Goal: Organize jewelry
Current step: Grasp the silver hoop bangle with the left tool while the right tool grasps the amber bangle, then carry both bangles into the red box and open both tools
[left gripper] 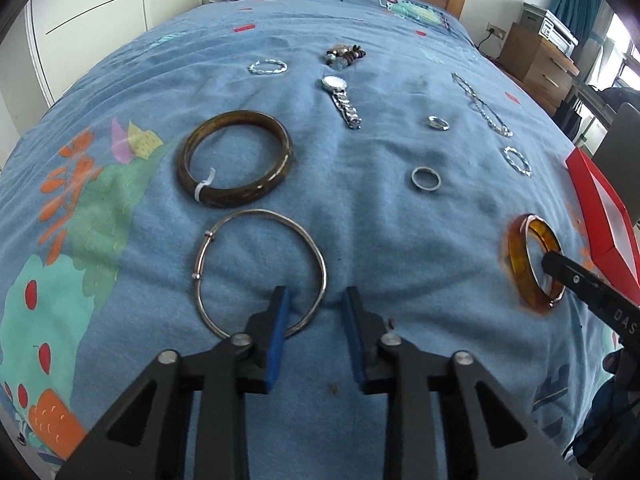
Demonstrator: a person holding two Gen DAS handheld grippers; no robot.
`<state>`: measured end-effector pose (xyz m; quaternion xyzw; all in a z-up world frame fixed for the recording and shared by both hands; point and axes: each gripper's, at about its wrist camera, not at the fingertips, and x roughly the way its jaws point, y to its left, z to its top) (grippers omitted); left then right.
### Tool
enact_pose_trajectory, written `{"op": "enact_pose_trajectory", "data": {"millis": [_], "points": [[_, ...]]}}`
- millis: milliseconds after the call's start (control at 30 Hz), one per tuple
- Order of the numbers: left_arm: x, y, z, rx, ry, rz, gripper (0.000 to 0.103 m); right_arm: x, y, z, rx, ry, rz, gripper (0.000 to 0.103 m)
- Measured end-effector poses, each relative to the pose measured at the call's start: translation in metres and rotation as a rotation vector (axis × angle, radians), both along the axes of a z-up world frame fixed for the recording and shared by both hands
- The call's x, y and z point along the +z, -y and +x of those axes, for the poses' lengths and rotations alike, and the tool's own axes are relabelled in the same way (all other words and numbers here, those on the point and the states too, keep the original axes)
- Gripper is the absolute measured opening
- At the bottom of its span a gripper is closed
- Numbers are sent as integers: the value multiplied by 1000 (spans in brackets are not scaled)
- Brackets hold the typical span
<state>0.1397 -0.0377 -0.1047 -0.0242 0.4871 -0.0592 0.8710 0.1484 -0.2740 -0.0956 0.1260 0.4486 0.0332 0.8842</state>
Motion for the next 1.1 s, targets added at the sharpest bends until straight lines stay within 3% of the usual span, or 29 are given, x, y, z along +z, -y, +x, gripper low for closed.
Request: {"op": "enact_pose_trajectory", "data": {"millis": [133,200,300,367,833,1100], "points": [[-2,9,-3,-35,-6,5,5,-7,-6,4,26,-21,-45,35],[-1,12,-5,-51,-10,-16,3,-8,-8,7,36,-29,-62,34],[1,13,-5,-56,-21,-53,3,-8,-10,6,47,-29,-98,17],[4,12,-8,-53,-29,-78,3,-7,-9,2,47,-30,-94,11],[45,35,-59,-117,29,-63,3,40,-7,-68,49,71,-82,11],[88,83,-76,-246,100,-73,3,87,37,-105,-39,159,-99,11]]}}
